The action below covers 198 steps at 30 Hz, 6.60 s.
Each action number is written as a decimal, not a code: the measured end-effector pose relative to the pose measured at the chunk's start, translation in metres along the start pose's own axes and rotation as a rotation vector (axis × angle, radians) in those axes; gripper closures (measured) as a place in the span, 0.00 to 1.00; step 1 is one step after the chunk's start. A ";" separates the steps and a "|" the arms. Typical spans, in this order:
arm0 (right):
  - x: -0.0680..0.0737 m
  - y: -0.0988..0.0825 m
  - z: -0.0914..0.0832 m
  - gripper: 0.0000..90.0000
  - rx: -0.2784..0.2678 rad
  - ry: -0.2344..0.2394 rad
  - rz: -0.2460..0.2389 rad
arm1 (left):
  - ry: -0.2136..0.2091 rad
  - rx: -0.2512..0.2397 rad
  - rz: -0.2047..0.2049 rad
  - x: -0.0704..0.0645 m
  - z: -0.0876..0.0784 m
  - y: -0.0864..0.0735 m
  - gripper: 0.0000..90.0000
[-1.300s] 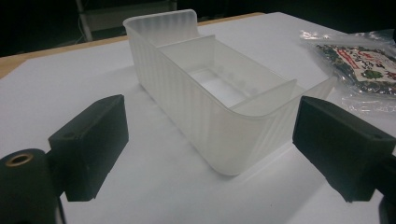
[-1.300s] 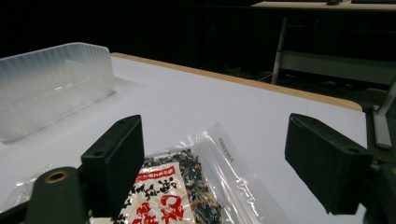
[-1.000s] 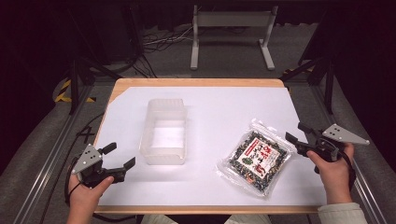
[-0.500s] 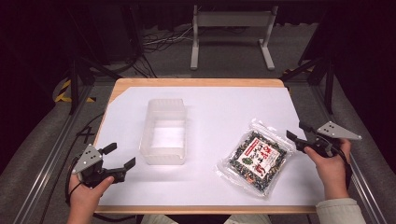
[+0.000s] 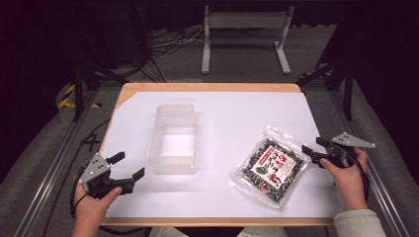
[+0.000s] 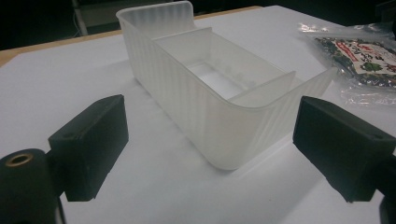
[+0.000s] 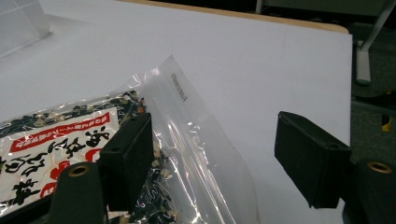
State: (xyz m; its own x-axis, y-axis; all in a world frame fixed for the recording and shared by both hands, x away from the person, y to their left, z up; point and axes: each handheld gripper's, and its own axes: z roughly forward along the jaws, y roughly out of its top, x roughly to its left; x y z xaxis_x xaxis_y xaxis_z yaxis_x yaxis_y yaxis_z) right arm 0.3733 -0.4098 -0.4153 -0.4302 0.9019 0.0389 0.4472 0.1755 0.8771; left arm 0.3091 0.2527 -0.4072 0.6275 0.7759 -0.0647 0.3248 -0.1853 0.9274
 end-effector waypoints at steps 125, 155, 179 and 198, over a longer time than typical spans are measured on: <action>0.057 0.097 -0.094 1.00 -0.231 0.225 -0.045 | 0.010 -0.035 0.005 -0.001 -0.010 0.008 0.12; 0.096 0.142 -0.106 1.00 -0.321 0.340 -0.160 | -0.023 -0.039 0.038 -0.013 -0.002 0.024 0.11; 0.122 0.166 -0.086 1.00 -0.334 0.422 -0.209 | -0.121 -0.050 0.052 -0.037 0.033 0.069 0.09; 0.136 0.170 -0.075 1.00 -0.351 0.494 -0.234 | -0.261 -0.117 0.105 -0.072 0.076 0.106 0.08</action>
State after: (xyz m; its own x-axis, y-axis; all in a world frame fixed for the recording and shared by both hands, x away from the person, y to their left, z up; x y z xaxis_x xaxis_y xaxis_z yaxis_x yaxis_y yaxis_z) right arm 0.3321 -0.2868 -0.2251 -0.8326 0.5530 -0.0299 0.0508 0.1302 0.9902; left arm 0.3520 0.1310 -0.3325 0.8189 0.5722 -0.0446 0.1741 -0.1737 0.9693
